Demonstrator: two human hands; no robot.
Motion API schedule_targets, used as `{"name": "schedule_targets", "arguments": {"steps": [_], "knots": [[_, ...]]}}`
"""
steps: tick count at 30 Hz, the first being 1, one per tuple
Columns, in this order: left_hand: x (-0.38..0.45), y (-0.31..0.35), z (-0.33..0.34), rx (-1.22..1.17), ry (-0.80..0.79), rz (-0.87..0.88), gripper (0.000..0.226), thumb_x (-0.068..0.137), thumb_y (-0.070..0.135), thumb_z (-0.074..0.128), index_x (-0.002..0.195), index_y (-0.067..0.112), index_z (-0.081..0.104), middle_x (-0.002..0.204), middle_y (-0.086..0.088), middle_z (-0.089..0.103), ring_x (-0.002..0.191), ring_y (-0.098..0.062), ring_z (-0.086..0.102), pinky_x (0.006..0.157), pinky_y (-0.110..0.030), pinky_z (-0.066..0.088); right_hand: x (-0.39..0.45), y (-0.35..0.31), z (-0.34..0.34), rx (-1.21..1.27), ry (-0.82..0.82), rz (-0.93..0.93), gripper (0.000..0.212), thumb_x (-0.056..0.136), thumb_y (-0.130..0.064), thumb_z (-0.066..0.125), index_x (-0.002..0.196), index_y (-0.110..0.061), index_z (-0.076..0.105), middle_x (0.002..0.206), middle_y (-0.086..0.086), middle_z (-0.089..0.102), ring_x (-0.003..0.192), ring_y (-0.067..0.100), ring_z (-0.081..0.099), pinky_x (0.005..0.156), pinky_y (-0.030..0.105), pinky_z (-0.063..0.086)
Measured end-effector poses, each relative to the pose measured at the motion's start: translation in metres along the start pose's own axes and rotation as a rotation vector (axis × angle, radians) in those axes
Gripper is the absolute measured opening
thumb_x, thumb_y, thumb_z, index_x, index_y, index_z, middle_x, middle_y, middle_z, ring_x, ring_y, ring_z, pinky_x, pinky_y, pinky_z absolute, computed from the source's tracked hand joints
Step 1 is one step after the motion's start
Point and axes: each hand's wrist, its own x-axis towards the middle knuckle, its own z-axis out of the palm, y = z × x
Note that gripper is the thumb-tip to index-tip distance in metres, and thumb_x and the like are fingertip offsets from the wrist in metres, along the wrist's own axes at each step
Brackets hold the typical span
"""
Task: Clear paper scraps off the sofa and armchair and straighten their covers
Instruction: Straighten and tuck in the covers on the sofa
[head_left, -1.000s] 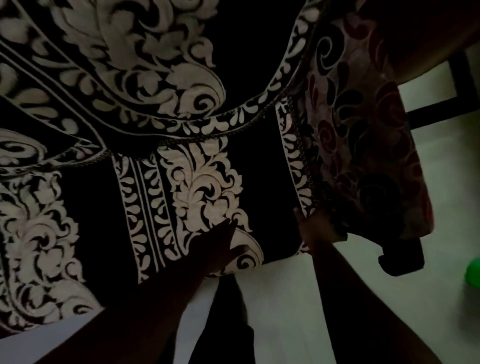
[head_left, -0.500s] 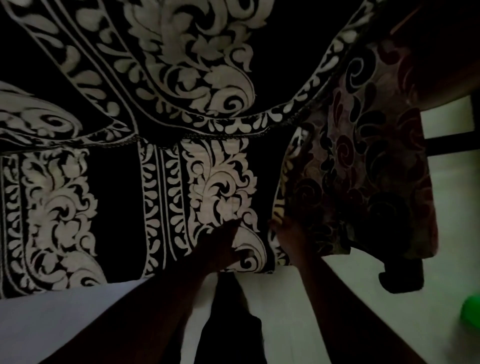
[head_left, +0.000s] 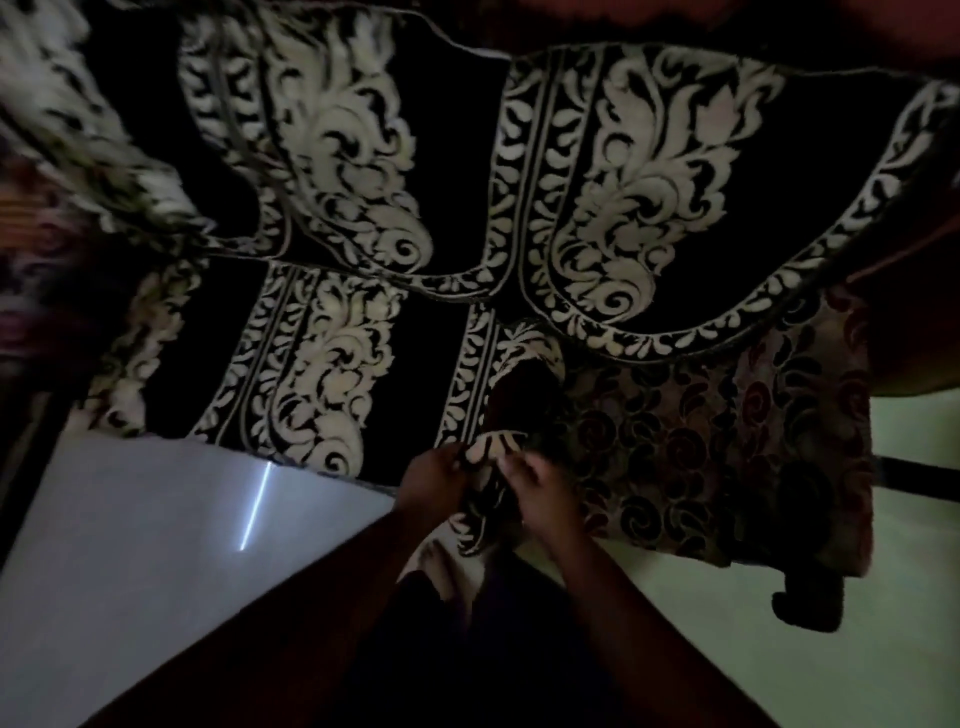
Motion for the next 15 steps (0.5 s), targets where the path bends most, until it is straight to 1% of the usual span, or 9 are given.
{"name": "schedule_targets", "arguments": {"steps": [2,4,5,6,8,9,11,13,15], "knots": [[-0.020,-0.008,-0.024,-0.161,0.079,0.000,0.032,0.095,0.012,0.060,0.126,0.012,0.067,0.110,-0.005,0.070,0.107,-0.021,0.065,0.086,-0.023,0.045,-0.015,-0.002,0.012,-0.219,0.033,-0.156,0.043,0.089,-0.037,0.074,0.126,-0.021,0.058,0.121,-0.001,0.063,0.113,0.018,0.061,0.090,0.032,0.051],[-0.041,-0.012,-0.042,-0.287,0.136,0.007,0.030,0.097,0.011,0.056,0.125,0.012,0.067,0.106,-0.004,0.068,0.104,-0.021,0.066,0.086,-0.026,0.048,-0.020,-0.005,0.021,-0.400,0.036,-0.199,0.074,0.081,-0.032,0.081,0.143,-0.020,0.042,0.139,0.005,0.050,0.128,0.022,0.050,0.104,0.038,0.046],[-0.052,-0.014,-0.049,-0.332,0.140,0.015,0.028,0.098,0.014,0.056,0.123,0.012,0.067,0.106,-0.005,0.069,0.104,-0.023,0.067,0.087,-0.029,0.050,-0.022,-0.009,0.026,-0.485,0.029,-0.204,0.087,0.080,-0.032,0.081,0.150,-0.019,0.032,0.146,0.008,0.044,0.134,0.025,0.044,0.110,0.042,0.042],[-0.063,-0.013,-0.053,-0.375,0.127,0.048,0.025,0.098,0.017,0.058,0.121,0.013,0.068,0.105,-0.005,0.071,0.103,-0.024,0.068,0.089,-0.032,0.052,-0.022,-0.011,0.032,-0.566,0.023,-0.210,0.093,0.080,-0.031,0.079,0.154,-0.020,0.023,0.151,0.011,0.038,0.138,0.029,0.041,0.113,0.046,0.039],[-0.084,-0.012,-0.059,-0.484,0.113,0.125,0.019,0.097,0.025,0.063,0.111,0.017,0.072,0.099,0.000,0.075,0.096,-0.018,0.071,0.090,-0.035,0.056,-0.017,-0.016,0.041,-0.652,0.029,-0.233,0.089,0.085,-0.026,0.069,0.154,-0.028,0.013,0.152,0.016,0.036,0.138,0.038,0.041,0.111,0.054,0.041],[-0.093,-0.009,-0.060,-0.551,0.128,0.143,0.015,0.096,0.029,0.066,0.105,0.020,0.074,0.094,0.003,0.076,0.088,-0.012,0.072,0.087,-0.033,0.057,-0.015,-0.019,0.045,-0.631,0.037,-0.247,0.085,0.087,-0.025,0.064,0.153,-0.032,0.012,0.151,0.017,0.038,0.135,0.041,0.044,0.108,0.057,0.043],[-0.118,-0.010,-0.065,-0.630,0.166,0.157,0.012,0.093,0.032,0.071,0.095,0.020,0.075,0.082,0.007,0.075,0.074,-0.005,0.068,0.076,-0.028,0.057,-0.024,-0.031,0.050,-0.604,0.049,-0.324,0.080,0.091,-0.019,0.061,0.155,-0.032,0.015,0.152,0.017,0.036,0.134,0.043,0.043,0.107,0.059,0.041],[-0.142,-0.015,-0.069,-0.649,0.186,0.133,0.006,0.090,0.024,0.075,0.092,0.018,0.075,0.080,0.007,0.073,0.073,-0.005,0.066,0.071,-0.023,0.055,-0.031,-0.040,0.045,-0.694,0.047,-0.445,0.067,0.095,-0.010,0.055,0.155,-0.026,0.029,0.154,0.015,0.035,0.138,0.038,0.037,0.113,0.053,0.036],[-0.159,-0.028,-0.070,-0.613,0.190,0.082,0.011,0.087,0.016,0.077,0.096,0.017,0.073,0.092,0.003,0.074,0.080,-0.005,0.067,0.075,-0.019,0.055,-0.034,-0.048,0.035,-0.809,0.047,-0.551,0.046,0.098,-0.015,0.042,0.141,-0.028,0.053,0.150,0.008,0.045,0.138,0.031,0.040,0.113,0.043,0.036]]}}
